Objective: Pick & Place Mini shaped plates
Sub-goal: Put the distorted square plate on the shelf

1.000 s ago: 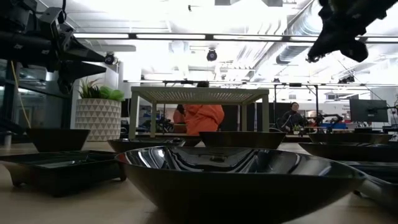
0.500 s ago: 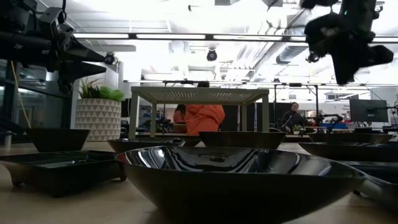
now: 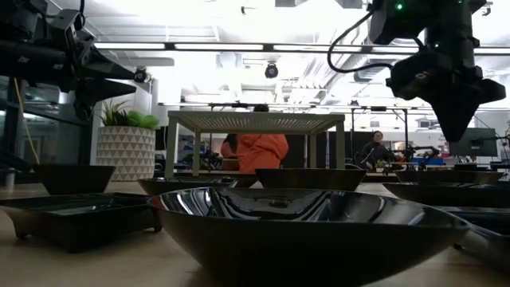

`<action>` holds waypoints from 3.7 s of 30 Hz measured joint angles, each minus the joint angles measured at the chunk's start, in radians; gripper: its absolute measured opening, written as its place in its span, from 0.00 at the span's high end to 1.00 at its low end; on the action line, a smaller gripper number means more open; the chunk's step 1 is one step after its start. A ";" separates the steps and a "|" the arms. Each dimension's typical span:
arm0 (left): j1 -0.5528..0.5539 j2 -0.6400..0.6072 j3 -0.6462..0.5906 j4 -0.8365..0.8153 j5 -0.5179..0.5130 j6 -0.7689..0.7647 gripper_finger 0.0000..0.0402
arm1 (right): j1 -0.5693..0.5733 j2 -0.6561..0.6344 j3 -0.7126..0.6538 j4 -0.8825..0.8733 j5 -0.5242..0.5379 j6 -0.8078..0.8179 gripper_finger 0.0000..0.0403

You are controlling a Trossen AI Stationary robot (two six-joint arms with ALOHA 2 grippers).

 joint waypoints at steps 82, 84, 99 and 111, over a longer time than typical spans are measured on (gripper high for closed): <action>0.000 0.000 0.000 0.000 0.000 0.000 0.67 | 0.044 0.115 -0.121 0.219 -0.001 -0.110 0.85; 0.000 0.000 0.000 0.000 0.000 0.000 0.67 | 0.044 0.115 -0.121 0.219 0.002 -0.110 0.87; 0.000 0.000 0.000 0.000 0.000 0.000 0.67 | 0.044 0.115 -0.120 0.214 0.000 -0.118 0.99; 0.000 0.000 0.000 0.000 0.000 0.000 0.67 | 0.044 0.115 -0.117 0.204 -0.040 -0.118 1.00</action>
